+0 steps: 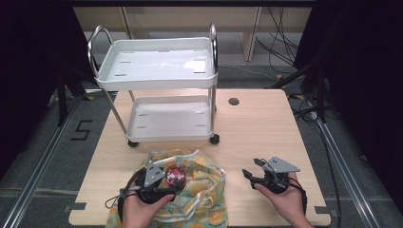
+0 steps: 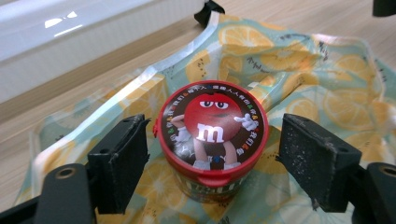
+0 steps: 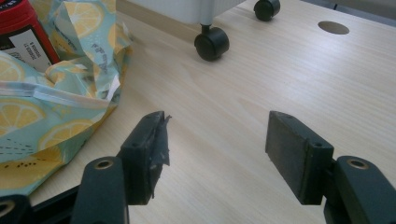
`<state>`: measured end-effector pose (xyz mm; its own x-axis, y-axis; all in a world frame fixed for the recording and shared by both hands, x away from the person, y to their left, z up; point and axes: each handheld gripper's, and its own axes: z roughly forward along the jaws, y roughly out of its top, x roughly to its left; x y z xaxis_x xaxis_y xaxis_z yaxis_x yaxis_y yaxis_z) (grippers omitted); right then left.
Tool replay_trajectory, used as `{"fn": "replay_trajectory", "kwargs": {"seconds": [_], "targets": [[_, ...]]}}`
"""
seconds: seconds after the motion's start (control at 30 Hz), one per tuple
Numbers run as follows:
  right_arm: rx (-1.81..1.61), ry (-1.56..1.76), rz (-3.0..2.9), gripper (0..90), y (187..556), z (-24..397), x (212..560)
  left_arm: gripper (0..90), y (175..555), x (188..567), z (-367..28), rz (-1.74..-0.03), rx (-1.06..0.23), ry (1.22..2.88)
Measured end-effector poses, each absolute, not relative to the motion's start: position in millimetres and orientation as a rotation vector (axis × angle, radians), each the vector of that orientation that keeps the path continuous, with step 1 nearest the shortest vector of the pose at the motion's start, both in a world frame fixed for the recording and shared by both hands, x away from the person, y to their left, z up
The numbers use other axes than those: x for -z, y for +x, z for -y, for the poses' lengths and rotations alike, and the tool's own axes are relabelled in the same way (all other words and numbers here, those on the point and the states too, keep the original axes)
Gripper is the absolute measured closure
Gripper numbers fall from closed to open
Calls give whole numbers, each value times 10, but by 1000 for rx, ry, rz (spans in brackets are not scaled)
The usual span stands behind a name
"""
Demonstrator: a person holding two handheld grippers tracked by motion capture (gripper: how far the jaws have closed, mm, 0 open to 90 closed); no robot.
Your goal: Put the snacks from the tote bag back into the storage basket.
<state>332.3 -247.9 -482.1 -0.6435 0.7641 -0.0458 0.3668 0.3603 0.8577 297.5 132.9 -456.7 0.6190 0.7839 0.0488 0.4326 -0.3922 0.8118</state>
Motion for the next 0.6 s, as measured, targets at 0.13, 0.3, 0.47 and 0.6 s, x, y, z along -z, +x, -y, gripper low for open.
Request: {"fn": "replay_trajectory", "kwargs": {"seconds": [0.13,0.3,0.47,0.6], "targets": [[-1218,994,-2190,391,3316,2473,4822,227,3016,4630,-1297,-951,-543,2080],[-1207,1035,-2214,388,3284,2451,4822,208,3016,4732,-1257,-992,-545,2078],[-1207,1042,-2212,386,3282,2442,4822,195,3045,4819,-1265,-1002,-557,2099],[-1199,981,-2211,385,3321,2470,4831,192,3023,4886,-1184,-1068,-547,1964]]}}
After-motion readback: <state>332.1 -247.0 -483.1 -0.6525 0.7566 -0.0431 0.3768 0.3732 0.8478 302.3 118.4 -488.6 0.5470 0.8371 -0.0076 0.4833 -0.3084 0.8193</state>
